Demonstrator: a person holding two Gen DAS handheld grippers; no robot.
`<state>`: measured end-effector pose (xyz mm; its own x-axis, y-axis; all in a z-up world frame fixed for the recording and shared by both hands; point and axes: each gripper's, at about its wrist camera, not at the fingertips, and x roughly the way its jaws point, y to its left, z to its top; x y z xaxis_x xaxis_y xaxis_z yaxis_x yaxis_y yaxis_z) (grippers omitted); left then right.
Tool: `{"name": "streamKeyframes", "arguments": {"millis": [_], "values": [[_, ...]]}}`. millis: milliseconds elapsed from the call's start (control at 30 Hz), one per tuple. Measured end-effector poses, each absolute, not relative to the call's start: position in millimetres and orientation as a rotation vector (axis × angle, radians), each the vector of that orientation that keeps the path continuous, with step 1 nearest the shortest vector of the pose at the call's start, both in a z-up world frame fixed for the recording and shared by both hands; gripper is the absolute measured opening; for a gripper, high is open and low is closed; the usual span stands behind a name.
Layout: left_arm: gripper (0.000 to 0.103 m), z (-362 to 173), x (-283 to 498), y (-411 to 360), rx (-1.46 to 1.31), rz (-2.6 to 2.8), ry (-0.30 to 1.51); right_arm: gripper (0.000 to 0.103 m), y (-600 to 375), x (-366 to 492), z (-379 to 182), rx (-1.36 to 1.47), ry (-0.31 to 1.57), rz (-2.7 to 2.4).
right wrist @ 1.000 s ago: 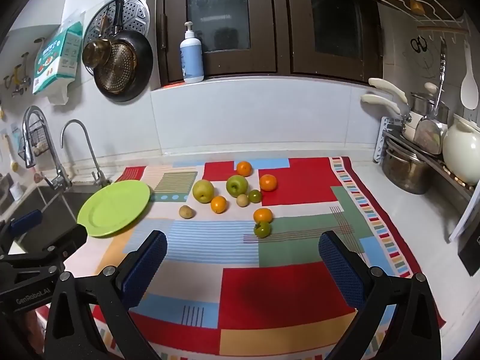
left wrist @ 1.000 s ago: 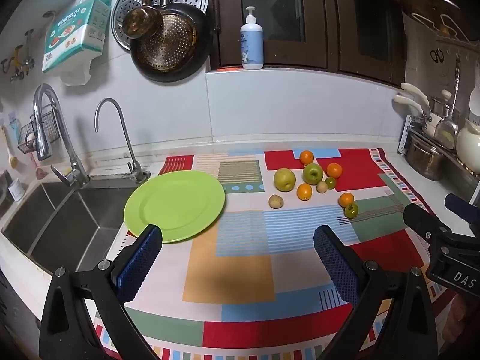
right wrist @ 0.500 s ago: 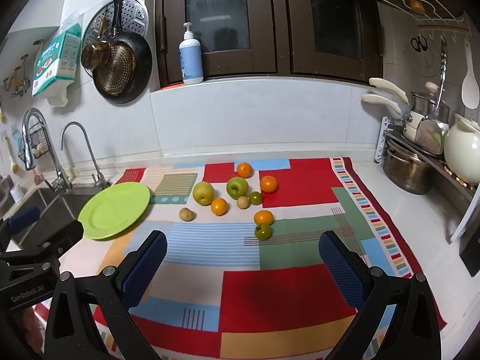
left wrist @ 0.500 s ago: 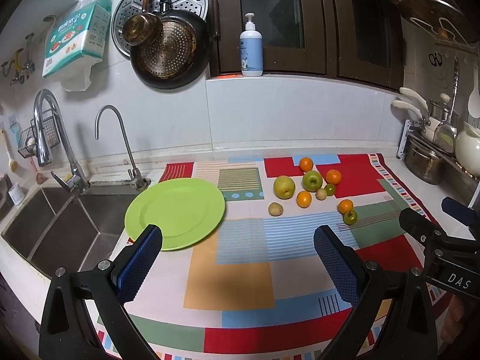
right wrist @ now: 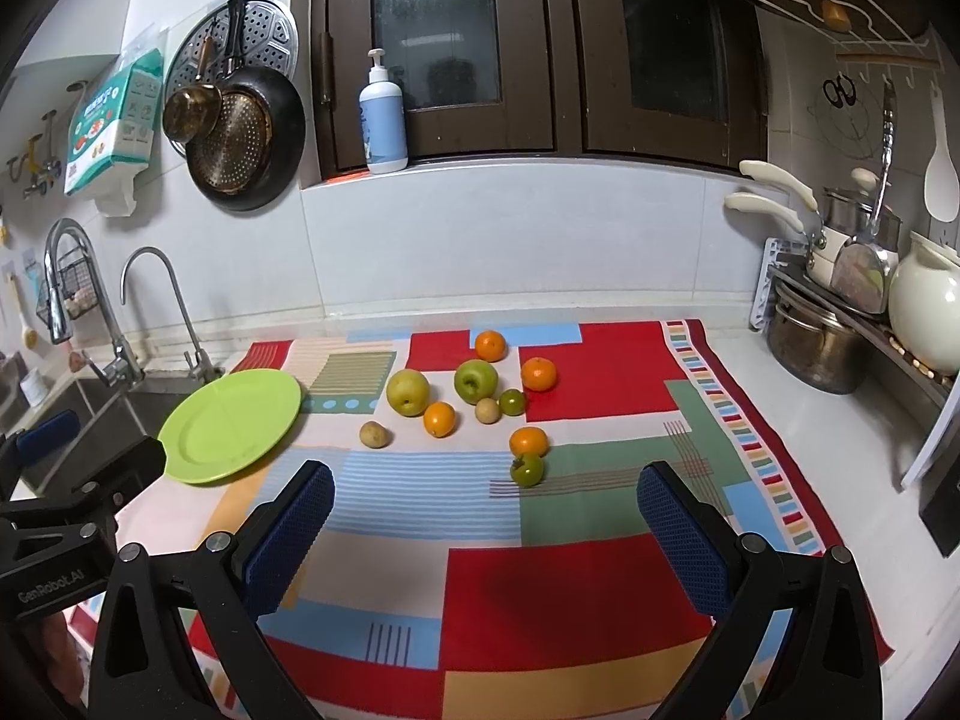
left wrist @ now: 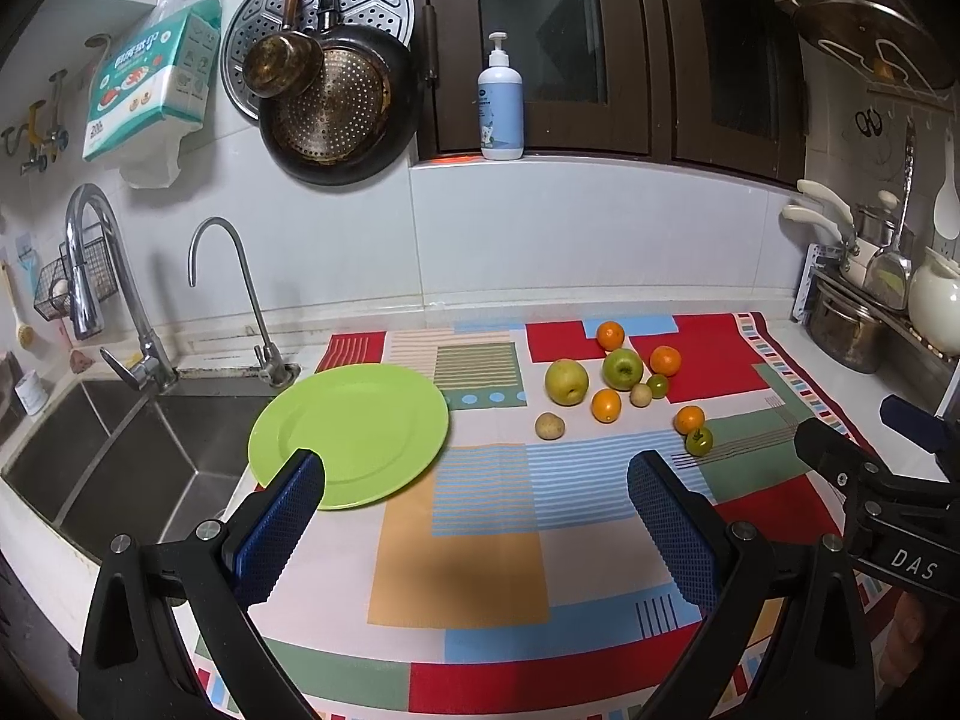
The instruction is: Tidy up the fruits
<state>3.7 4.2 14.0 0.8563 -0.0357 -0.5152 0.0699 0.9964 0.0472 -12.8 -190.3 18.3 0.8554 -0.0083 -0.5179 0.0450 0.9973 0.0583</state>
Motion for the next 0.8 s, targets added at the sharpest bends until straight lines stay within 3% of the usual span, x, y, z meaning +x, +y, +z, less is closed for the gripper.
{"name": "streamKeyframes", "arguments": {"millis": [800], "values": [[0.103, 15.3, 6.4, 2.9, 0.062, -0.064, 0.534, 0.102, -192.6, -9.8, 20.4, 0.069, 0.543, -0.028]]}}
